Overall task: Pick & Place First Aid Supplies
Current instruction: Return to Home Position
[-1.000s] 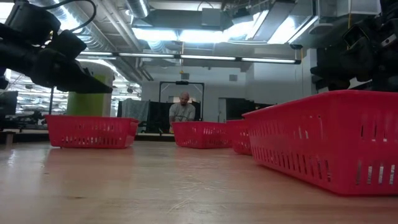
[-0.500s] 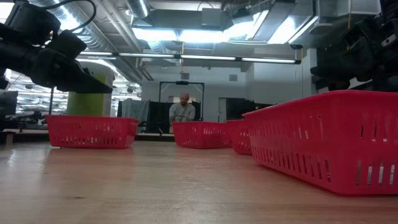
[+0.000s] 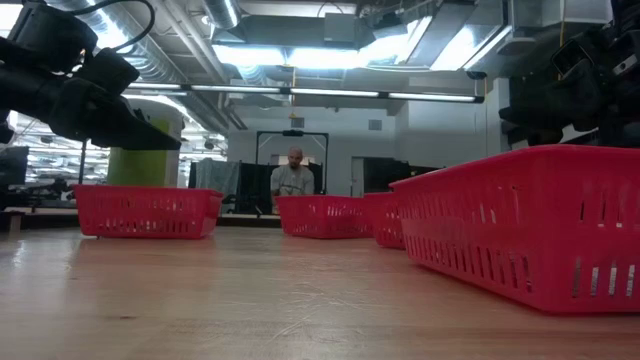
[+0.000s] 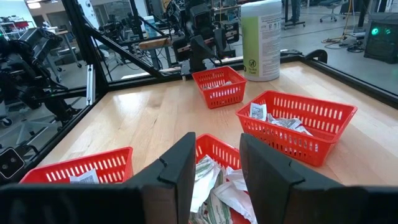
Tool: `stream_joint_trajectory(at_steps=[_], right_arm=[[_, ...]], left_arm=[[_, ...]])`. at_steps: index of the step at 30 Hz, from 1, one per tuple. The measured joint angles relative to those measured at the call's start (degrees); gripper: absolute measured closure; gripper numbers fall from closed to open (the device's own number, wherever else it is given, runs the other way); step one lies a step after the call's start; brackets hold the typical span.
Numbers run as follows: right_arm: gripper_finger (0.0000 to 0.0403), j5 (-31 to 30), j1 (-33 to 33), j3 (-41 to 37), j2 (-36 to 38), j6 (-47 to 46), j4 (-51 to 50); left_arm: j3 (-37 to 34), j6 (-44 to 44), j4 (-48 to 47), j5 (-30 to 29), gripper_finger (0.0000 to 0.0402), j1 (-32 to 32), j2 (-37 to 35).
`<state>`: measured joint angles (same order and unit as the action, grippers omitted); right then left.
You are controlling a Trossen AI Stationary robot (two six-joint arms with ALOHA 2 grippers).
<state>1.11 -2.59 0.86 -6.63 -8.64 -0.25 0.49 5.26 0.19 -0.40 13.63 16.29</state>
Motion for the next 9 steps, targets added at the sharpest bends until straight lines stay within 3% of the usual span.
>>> stream_joint_trajectory(at_steps=[9], right_arm=[[0.0276,0.02,-0.01,0.0,0.02,0.0,0.01]], left_arm=[[0.0,0.0,0.0,0.0,0.0293,-0.02,0.0]])
